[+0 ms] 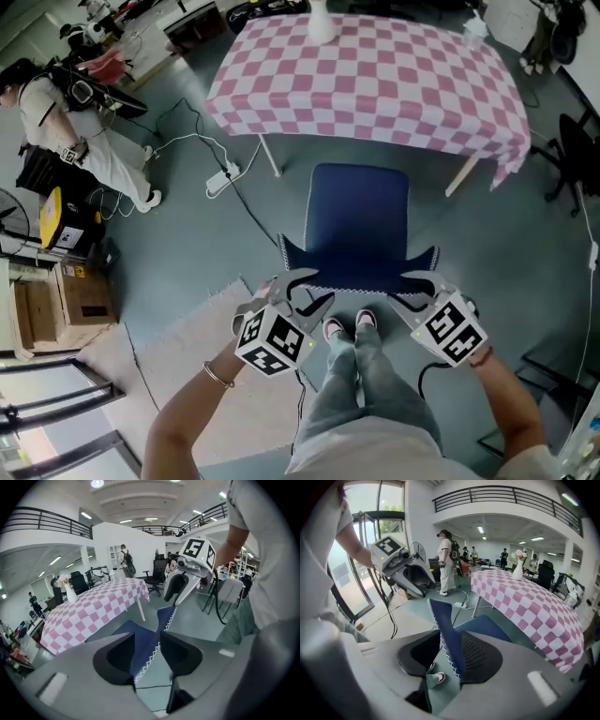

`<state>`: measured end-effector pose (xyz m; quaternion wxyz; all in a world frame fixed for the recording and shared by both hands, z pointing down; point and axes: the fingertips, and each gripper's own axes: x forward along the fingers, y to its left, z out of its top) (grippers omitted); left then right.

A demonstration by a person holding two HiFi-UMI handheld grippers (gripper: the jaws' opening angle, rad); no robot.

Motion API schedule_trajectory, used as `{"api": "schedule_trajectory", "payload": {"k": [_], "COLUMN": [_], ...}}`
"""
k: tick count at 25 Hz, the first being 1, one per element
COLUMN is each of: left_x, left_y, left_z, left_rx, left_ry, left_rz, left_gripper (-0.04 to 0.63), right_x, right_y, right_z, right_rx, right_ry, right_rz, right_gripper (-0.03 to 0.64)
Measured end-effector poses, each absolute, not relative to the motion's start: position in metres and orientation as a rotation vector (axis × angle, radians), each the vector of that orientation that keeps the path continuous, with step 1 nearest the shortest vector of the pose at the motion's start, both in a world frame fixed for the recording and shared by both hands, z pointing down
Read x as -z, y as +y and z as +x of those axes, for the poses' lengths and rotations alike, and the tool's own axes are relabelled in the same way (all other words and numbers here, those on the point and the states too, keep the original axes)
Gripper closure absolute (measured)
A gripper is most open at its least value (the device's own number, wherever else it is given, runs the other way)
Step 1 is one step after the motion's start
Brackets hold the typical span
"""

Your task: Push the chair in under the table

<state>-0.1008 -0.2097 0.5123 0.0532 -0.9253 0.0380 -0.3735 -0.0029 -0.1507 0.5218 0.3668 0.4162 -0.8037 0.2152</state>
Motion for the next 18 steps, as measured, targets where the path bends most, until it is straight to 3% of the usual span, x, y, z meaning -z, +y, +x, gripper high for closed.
{"api": "schedule_trajectory", "payload": {"k": [18], "left_x": [-0.592], "left_y": [-0.205], "left_z": [-0.110], "left_rx": [1.394], "left_ry": [-0.304], "left_rz": [-2.360], "left_gripper": [0.422], "right_x": [-0.585], "right_y": [-0.125], "right_z": [0.008], "right_rx": [-0.421], "right_ry": [-1.832], "right_rz": [0.673], "right_gripper": [0.497]}}
